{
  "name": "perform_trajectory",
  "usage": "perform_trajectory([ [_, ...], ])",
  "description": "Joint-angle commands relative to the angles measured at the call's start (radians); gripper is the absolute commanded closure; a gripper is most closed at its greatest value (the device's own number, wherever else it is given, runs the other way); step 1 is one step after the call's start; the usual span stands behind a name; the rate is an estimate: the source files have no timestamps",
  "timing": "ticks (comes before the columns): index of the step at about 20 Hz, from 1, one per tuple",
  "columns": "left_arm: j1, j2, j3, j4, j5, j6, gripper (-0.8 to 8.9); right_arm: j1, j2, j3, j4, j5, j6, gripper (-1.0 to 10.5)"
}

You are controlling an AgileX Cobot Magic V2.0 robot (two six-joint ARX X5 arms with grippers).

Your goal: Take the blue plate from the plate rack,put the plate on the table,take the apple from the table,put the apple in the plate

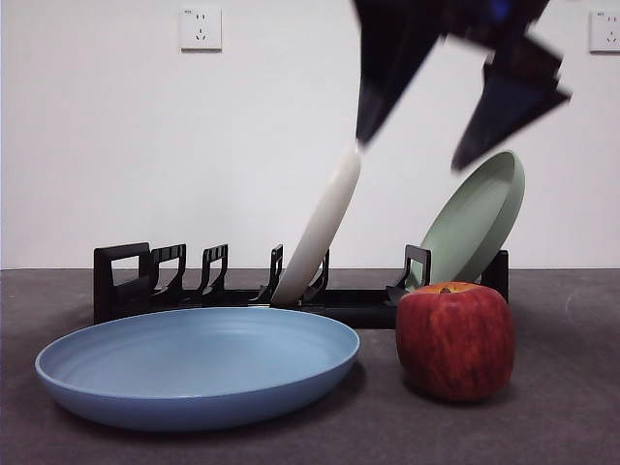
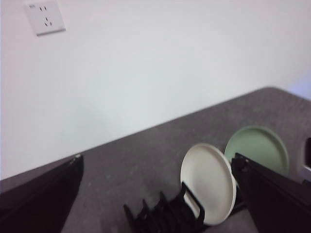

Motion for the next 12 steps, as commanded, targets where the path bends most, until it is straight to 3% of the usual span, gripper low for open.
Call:
perform_trajectory([
  [1, 0.002, 0.005, -0.006, -0.026, -0.002, -0.012, 2.60, 0.002, 0.087, 0.001, -0.037, 0.022, -0.009, 3.7],
  [3, 0.002, 0.008, -0.006, -0.035, -0.002, -0.014, 2.60, 0.002, 0.155, 0.001, -0.068, 0.026, -0.009, 3.7],
  [6, 0.002, 0.008, -0.006, -0.035, -0.002, -0.014, 2.60, 0.002, 0.219, 0.001, -0.076, -0.037, -0.009, 3.7],
  [12, 0.002, 0.008, -0.006, -0.036, -0.002, -0.014, 2.60, 0.003, 0.287, 0.000, -0.076, -0.033, -0.006, 3.8],
])
